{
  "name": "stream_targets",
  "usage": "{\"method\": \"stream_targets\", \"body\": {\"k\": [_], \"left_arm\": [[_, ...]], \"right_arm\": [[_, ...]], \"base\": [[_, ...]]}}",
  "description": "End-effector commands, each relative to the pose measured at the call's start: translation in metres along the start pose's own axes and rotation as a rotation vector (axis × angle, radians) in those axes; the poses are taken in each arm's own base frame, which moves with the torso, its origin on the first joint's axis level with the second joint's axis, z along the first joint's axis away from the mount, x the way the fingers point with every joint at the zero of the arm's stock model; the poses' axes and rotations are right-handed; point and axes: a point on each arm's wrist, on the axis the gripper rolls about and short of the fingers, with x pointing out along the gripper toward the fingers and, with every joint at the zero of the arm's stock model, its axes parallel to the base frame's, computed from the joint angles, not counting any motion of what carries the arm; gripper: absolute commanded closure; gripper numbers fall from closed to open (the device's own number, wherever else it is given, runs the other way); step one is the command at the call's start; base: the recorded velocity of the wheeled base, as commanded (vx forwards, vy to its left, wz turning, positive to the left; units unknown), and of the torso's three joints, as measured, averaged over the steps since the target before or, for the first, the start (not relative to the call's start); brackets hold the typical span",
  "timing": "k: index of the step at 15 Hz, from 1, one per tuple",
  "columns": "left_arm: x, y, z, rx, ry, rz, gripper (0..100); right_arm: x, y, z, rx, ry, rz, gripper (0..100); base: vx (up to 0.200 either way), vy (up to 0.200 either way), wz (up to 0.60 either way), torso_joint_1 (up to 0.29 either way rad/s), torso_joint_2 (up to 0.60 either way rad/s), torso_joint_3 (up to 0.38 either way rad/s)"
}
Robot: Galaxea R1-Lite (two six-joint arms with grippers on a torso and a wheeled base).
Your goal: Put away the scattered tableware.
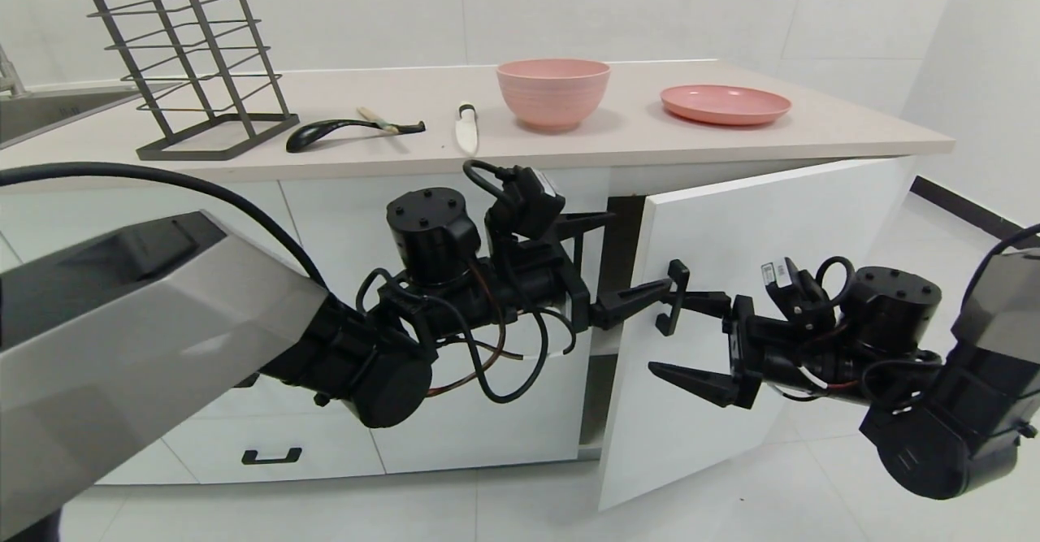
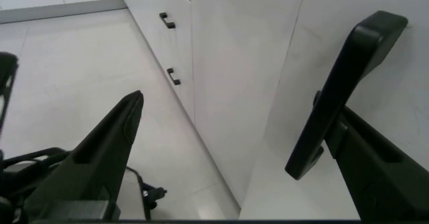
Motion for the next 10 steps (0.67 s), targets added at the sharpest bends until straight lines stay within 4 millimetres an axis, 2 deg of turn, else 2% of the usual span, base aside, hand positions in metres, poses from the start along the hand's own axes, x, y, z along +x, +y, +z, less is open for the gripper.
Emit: {"method": "stream_targets", "body": {"k": [1,8,10], "left_arm": [[0.014,0.005,-0.013,0.005,-0.011,-0.008,0],[0.060,-0.007,-0.027,0.038,-0.090,-0.059,0],[0.063,-0.011,-0.026,0.039,-0.097,-0.069,0]], "right_arm": [[-0.010,0.007,0.011,-0.030,-0.016,-0.004,0],[-0.012,0.005,0.011,-0.035,-0.018,-0.012,0],[-0.014,0.002,0.009,-0.031,-0.014,-0.025,0]], "base": [[0.000,0.000,0.00,0.000,0.00,0.000],[0.000,0.000,0.00,0.000,0.00,0.000],[0.000,0.000,0.00,0.000,0.00,0.000]]}}
